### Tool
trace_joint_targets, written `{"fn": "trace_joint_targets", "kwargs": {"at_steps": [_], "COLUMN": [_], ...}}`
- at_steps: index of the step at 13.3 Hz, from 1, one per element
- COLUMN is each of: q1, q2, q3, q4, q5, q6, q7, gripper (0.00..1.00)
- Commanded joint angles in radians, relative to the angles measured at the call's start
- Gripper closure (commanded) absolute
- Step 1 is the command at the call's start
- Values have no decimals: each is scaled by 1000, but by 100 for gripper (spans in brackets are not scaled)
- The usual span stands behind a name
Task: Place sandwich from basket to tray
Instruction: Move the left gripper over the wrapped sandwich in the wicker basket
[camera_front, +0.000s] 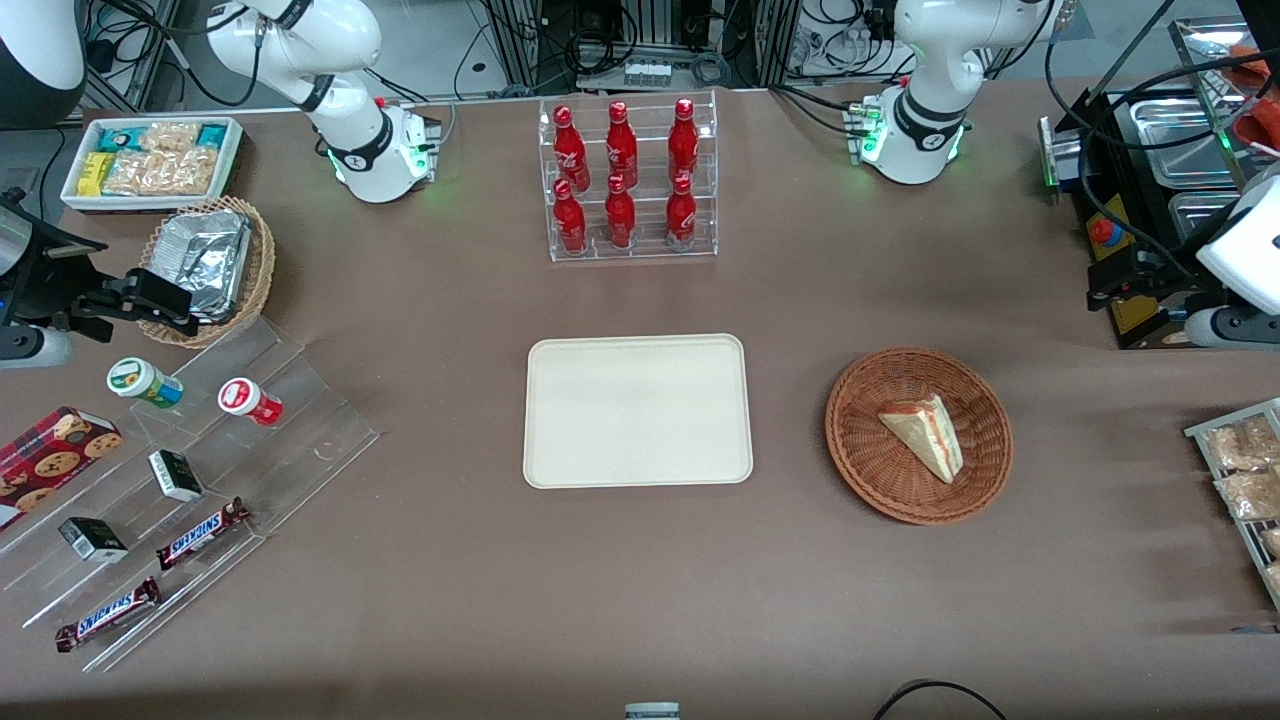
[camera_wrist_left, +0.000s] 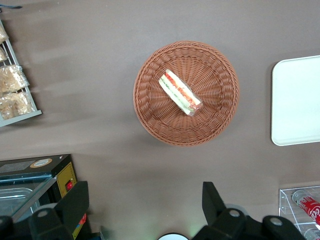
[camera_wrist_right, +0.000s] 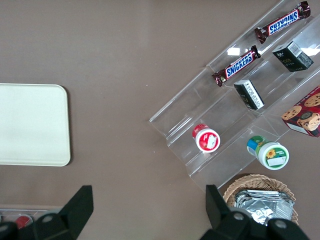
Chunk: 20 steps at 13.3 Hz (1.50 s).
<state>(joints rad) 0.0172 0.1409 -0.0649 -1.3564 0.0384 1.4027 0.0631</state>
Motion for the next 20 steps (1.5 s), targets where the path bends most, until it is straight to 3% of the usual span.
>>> {"fn": "trace_joint_targets", "kwargs": {"at_steps": [1,4,9,14,20], "q1": [38,32,23,-22,-48], "q2": [-9,31,164,187,198], "q3": [-6,-7,-9,-13,-13], "q4": [-9,-9,-35,-286,-387], "q5": [-9,1,9,52,37], "q6": [-4,12,148,479,631], "q7": [0,-26,-267,-537,-810], "gripper": [0,0,0,0,0]}}
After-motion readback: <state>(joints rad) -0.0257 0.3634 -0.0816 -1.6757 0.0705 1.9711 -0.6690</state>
